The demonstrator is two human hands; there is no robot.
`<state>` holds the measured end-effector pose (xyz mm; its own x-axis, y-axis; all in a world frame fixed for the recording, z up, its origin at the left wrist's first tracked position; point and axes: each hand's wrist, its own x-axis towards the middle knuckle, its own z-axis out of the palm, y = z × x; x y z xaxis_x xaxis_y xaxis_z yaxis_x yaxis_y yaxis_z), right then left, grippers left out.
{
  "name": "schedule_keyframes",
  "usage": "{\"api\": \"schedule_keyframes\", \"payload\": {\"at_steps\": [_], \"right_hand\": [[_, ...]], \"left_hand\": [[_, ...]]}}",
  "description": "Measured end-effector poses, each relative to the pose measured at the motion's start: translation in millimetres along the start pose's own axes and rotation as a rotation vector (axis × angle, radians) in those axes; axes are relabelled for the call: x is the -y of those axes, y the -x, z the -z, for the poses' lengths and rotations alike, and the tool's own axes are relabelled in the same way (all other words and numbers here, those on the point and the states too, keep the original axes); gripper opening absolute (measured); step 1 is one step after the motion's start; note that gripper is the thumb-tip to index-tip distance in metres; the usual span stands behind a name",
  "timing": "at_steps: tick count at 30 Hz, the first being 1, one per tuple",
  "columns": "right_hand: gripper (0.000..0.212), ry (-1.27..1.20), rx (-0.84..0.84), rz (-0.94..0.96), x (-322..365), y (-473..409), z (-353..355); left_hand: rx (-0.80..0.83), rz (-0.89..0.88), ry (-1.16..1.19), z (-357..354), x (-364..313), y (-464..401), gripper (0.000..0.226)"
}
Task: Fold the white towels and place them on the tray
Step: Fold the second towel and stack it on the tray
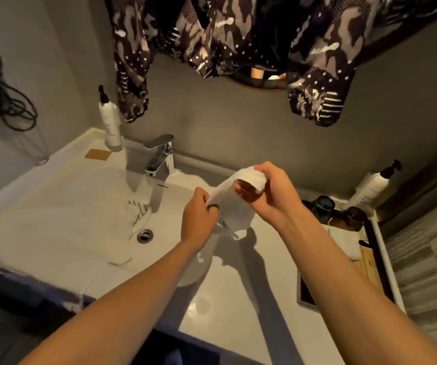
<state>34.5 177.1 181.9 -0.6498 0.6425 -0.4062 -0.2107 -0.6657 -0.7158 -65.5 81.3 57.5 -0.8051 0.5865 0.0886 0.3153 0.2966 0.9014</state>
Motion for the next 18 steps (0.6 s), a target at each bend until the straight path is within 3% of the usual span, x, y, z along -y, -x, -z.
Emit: {"api": "schedule_keyframes", "payload": {"at_steps": [5,9,14,18], "right_hand": [[0.017,-0.012,-0.130,0.105,28.8,34.4,33.6],[0.014,-0.027,-0.242,0.126,33.2,55.9,70.5],[0.010,0.009,-0.365,0.092,44.3,60.8,100.1],[0.012,-0.034,-0.325,0.170,71.2,70.7,91.1]], "left_hand": [[0.029,-0.051,-0.163,51.2,3.0,22.2,0.025],[0.095,-0.231,-0.372,73.7,-10.3,9.6,0.015],[0.073,-0.453,-0.373,85.3,-62.0,-25.3,0.013],[0.112,-0.634,-0.331,102.0,-107.7,-34.5,0.013]]}}
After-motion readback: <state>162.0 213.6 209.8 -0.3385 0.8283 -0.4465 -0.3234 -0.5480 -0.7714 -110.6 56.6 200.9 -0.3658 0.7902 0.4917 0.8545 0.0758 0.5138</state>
